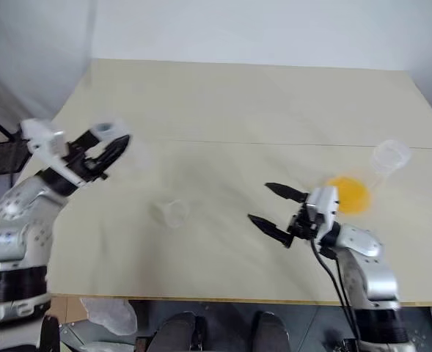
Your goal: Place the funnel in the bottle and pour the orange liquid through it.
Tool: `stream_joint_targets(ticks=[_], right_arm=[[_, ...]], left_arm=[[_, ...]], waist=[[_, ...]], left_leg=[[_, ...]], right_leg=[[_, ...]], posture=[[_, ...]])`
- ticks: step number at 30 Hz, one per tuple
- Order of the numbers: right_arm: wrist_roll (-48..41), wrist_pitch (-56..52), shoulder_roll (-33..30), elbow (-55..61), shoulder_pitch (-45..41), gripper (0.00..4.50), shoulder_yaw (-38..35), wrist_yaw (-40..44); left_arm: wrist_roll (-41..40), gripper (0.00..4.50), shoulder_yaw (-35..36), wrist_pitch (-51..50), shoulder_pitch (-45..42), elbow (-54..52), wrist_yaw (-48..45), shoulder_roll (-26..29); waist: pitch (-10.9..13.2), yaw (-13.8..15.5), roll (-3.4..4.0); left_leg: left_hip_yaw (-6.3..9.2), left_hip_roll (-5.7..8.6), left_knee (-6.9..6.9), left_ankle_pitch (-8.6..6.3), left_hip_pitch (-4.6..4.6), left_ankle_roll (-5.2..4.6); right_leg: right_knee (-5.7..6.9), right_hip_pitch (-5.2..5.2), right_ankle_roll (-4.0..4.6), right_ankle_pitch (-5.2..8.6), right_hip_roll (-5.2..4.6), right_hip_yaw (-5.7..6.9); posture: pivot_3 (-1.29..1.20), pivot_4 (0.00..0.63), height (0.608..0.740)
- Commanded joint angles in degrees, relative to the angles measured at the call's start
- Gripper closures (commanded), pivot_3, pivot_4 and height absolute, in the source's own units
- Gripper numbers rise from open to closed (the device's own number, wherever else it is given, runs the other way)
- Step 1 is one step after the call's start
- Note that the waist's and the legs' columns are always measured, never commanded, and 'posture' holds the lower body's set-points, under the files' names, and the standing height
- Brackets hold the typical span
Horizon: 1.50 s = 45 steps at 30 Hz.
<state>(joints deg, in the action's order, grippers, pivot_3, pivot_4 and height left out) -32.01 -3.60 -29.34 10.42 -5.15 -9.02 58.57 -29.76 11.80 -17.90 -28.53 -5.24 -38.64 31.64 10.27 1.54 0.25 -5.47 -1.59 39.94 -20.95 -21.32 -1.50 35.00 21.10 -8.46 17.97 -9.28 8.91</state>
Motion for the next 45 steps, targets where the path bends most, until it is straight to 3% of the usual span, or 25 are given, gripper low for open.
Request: stream_joint_targets(ticks=[1, 6, 16, 23, 38, 45], right_arm=[[-2.20, -0.48, -2.83, 5.85, 6.37, 0.00, -7.03, -1.71], [-3.30, -1.35, -3.92, 11.39, 13.51, 0.00, -11.82, -4.47], [-3.17, -0.92, -0.49, 19.85, 22.29, 0.00, -12.52, -10.53], [-2.20, -0.46, 0.76, 19.84, 20.97, 0.00, -9.67, -12.17], [-2.60, -1.19, -0.41, 16.63, 16.14, 0.00, -6.99, -10.24], [-3.15, -2.10, -0.98, 15.68, 13.99, 0.00, -5.62, -8.20]], left_arm=[[0.25, 2.17, -10.70, -0.55, -7.35, 2.83, -9.97, -3.92], [8.32, 2.17, -20.42, 7.25, -14.59, 14.98, -16.57, -10.20], [16.11, 2.17, -23.71, 17.80, -20.81, 30.88, -18.54, -17.90], [14.63, 0.04, -23.05, 13.62, -20.81, 29.37, -22.50, -18.07], [14.31, 0.04, -18.85, 12.84, -18.18, 26.15, -23.42, -12.86], [11.89, 0.04, -13.53, 18.10, -14.86, 22.72, -24.96, -8.18]], waist=[[0.01, 0.26, 0.01], [0.01, -0.39, 0.00], [0.04, 0.04, -0.04], [0.04, -0.08, -0.05], [0.04, 0.02, -0.05], [0.04, -0.37, -0.05]], left_leg=[[-0.05, 0.04, 0.01, 0.00, -0.04, 0.00], [-0.59, -0.01, 0.00, 0.00, -0.09, 0.00], [-0.91, -0.16, 0.01, 0.04, -0.09, 0.04], [-0.89, -0.16, 0.04, 0.04, -0.10, 0.03], [-0.84, -0.16, 0.06, 0.04, -0.11, 0.03], [-0.81, -0.18, 0.05, 0.05, -0.10, 0.03]], right_leg=[[0.01, 0.00, 0.00, 0.00, 0.00, 0.02], [-0.13, 0.07, -0.01, 0.01, 0.08, -0.01], [-0.12, 0.29, -0.01, 0.01, 0.22, -0.35], [-0.06, 0.32, -0.01, 0.00, 0.22, -0.35], [0.00, 0.33, -0.01, 0.00, 0.22, -0.36], [0.04, 0.36, -0.01, 0.00, 0.22, -0.37]], posture=[[0.00, 0.150, 0.740], [0.00, 0.150, 0.740], [0.00, 0.150, 0.740], [0.00, 0.150, 0.740], [0.00, 0.150, 0.740], [0.00, 0.150, 0.740]])
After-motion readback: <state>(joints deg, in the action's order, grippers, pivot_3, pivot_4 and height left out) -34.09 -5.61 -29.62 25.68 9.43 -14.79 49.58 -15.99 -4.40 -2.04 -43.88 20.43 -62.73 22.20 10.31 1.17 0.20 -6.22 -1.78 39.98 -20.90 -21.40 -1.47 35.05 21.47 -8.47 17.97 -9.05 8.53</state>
